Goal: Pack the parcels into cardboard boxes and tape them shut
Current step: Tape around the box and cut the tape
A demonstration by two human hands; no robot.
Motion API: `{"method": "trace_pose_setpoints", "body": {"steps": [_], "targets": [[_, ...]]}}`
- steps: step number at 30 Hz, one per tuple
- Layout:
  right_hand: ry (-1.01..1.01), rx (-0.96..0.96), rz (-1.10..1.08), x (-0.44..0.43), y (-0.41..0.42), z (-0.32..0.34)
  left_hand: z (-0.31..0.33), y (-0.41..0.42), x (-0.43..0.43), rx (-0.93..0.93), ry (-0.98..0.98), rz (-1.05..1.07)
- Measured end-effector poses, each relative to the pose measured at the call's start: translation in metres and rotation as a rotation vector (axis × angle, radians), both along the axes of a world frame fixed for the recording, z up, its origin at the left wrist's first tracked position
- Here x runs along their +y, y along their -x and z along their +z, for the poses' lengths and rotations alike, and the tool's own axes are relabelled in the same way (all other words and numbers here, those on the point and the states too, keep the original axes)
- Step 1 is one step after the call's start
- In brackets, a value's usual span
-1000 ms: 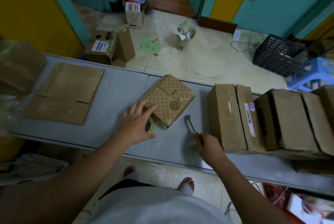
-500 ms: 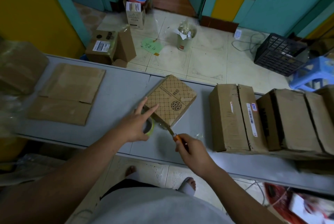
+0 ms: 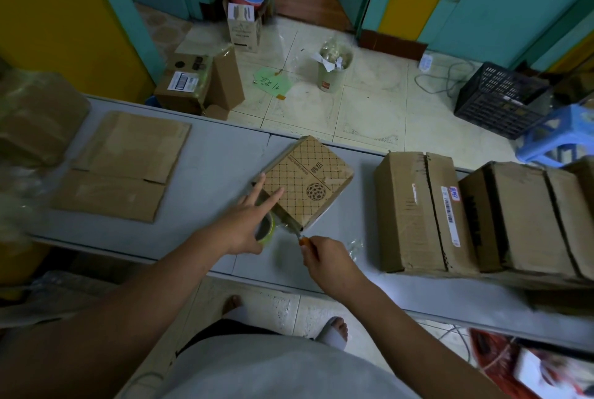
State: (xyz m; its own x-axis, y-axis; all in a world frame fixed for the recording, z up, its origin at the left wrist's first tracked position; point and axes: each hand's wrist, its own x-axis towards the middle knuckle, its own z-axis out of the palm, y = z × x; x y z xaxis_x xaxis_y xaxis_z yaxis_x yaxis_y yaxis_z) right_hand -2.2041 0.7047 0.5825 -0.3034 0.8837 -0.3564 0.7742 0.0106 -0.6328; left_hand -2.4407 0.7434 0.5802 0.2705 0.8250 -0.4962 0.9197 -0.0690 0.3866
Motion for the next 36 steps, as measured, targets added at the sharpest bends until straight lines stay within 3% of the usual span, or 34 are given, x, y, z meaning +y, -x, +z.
{"method": "trace_pose_setpoints", "body": {"steps": [7,36], "targets": [[0.094,-0.088,0.017,0.010,0.020,0.004,0.004,-0.001,0.005,0.060,0.027,-0.017],[0.249,-0.060,-0.064,0.012,0.022,0.012,0.010,-0.004,0.020,0.173,-0.006,-0.122]]}}
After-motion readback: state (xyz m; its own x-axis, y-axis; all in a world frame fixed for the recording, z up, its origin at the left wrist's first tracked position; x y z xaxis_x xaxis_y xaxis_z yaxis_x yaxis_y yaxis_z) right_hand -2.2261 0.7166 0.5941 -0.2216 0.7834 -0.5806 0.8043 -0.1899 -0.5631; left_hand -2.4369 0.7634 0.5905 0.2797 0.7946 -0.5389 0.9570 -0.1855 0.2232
